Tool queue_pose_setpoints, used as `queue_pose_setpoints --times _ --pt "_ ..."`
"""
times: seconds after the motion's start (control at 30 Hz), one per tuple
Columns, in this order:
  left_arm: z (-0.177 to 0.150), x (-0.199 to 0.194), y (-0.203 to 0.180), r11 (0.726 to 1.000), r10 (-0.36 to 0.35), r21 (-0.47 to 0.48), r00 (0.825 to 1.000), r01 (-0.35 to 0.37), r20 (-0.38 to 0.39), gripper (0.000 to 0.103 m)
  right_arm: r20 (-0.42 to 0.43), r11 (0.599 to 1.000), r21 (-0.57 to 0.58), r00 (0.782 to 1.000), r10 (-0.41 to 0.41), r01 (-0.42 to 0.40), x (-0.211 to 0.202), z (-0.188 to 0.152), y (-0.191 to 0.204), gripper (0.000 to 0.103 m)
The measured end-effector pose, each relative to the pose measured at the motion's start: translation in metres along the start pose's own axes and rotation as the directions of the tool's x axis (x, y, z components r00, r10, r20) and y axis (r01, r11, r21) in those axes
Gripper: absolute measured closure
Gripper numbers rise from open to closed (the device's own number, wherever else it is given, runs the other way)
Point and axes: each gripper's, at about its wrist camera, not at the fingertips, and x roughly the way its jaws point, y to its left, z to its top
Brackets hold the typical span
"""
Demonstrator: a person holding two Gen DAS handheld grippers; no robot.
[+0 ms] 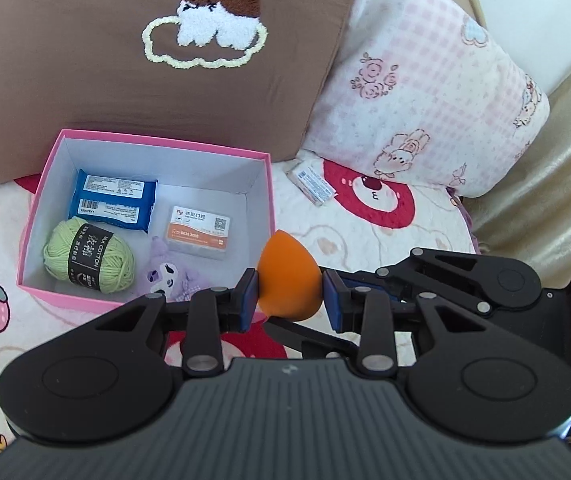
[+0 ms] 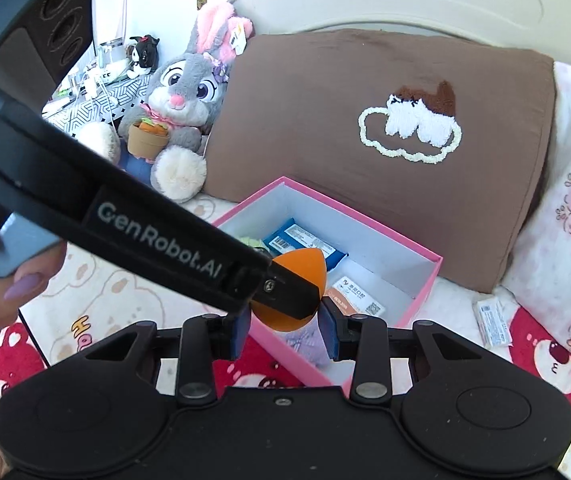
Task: Organize objects
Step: 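Lift the orange sponge with the left tool and carry it over the pink box, then lower the sponge into the pink box and open the left tool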
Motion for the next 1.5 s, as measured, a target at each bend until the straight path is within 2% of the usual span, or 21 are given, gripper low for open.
queue_pose_setpoints --times 0.13,0.27,0.37,0.43,0.63,0.77,0.87,0.97,1.07,1.13,1.23,1.3,1.5 --pt "0.013 0.021 0.016 1.000 0.011 -0.027 1.000 -0.012 -0.010 0.070 -0.029 1.000 0.022 0.999 0.022 -0.022 0.026 0.012 -0.014 0.061" --pt "0.025 0.040 0.030 0.999 0.032 -0.035 0.999 -0.032 0.022 0.070 -0.046 0.999 0.050 0.999 0.023 -0.021 0.056 0.024 -0.028 0.061" --pt "0.036 0.055 0.046 0.995 0.059 -0.081 0.998 -0.059 0.003 0.070 -0.063 0.984 0.161 0.994 0.091 -0.080 0.080 0.030 -0.048 0.061" --pt "0.041 0.066 0.053 0.993 0.068 -0.099 0.998 -0.067 0.005 0.070 -0.076 0.980 0.172 0.991 0.112 -0.098 0.096 0.034 -0.056 0.061" --pt "0.057 0.108 0.075 0.980 0.086 -0.177 0.996 -0.085 0.000 0.069 -0.140 0.992 0.107 0.987 0.084 -0.069 0.143 0.046 -0.071 0.062" --pt "0.064 0.134 0.091 0.969 0.066 -0.242 0.998 -0.059 0.020 0.069 -0.180 1.000 -0.002 0.984 -0.008 0.008 0.172 0.052 -0.073 0.062" --pt "0.067 0.151 0.101 0.948 0.071 -0.312 0.997 -0.059 0.028 0.069 -0.191 0.998 -0.059 0.981 -0.045 0.034 0.190 0.053 -0.074 0.062" --pt "0.069 0.167 0.104 0.946 0.088 -0.314 0.996 -0.079 0.012 0.069 -0.231 0.999 -0.036 0.973 -0.028 0.021 0.208 0.055 -0.085 0.062" --pt "0.068 0.177 0.113 0.943 0.070 -0.326 0.998 -0.067 -0.001 0.069 -0.269 1.000 -0.017 0.963 -0.002 -0.003 0.221 0.056 -0.093 0.061" --pt "0.067 0.181 0.122 0.933 0.044 -0.358 0.999 -0.042 -0.001 0.069 -0.284 0.999 -0.033 0.959 0.005 -0.015 0.227 0.054 -0.094 0.059" --pt "0.064 0.187 0.136 0.918 0.009 -0.397 1.000 0.004 0.030 0.069 -0.274 0.993 -0.119 0.961 -0.022 -0.012 0.233 0.051 -0.087 0.059" --pt "0.062 0.191 0.144 0.902 -0.010 -0.431 0.999 0.025 0.036 0.069 -0.283 0.992 -0.126 0.959 -0.030 -0.007 0.238 0.051 -0.087 0.059" --pt "0.055 0.201 0.155 0.875 -0.011 -0.483 0.999 0.026 0.033 0.069 -0.308 0.991 -0.134 0.951 -0.026 -0.016 0.247 0.048 -0.088 0.058"
